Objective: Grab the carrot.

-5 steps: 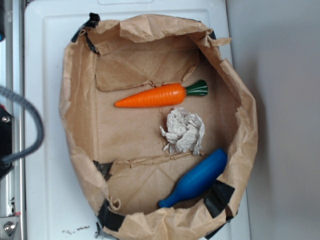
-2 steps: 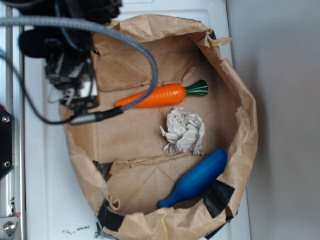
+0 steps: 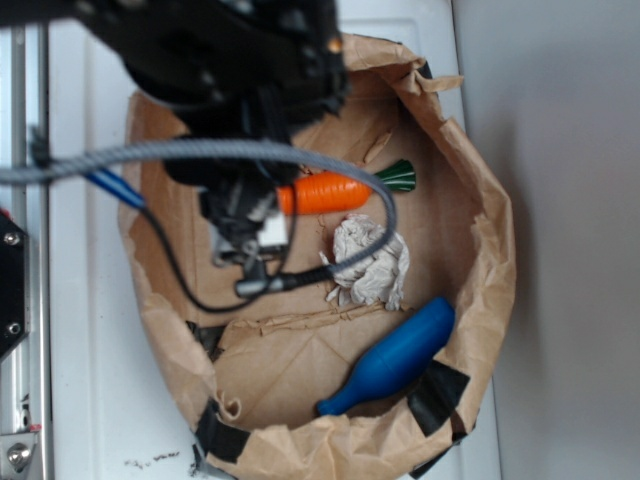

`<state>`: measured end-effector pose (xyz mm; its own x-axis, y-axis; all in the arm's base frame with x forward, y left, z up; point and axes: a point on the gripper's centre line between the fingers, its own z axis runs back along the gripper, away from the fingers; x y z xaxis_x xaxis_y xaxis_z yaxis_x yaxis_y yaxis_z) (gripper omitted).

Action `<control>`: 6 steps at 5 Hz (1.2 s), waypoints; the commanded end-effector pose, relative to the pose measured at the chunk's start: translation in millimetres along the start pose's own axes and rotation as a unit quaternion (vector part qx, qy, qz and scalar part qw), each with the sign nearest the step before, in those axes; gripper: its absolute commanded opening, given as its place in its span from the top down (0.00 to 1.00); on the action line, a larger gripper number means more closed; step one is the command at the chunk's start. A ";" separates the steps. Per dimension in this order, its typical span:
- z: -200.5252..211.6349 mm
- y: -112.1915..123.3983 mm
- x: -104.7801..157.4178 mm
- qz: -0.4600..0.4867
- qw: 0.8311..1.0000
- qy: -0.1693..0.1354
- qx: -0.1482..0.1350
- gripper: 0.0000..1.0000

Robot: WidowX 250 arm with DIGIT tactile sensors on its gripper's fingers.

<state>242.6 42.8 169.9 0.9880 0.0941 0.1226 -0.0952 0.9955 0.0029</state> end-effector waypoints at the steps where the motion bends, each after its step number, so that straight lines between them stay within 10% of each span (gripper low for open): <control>1: -19.6 3.7 8.1 -0.019 0.999 -0.026 -0.031 0.00; 6: -55.0 7.7 12.1 -0.019 0.999 -0.030 -0.006 0.00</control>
<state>255.4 52.1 103.9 0.9892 0.0629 0.1323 -0.0619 0.9980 -0.0118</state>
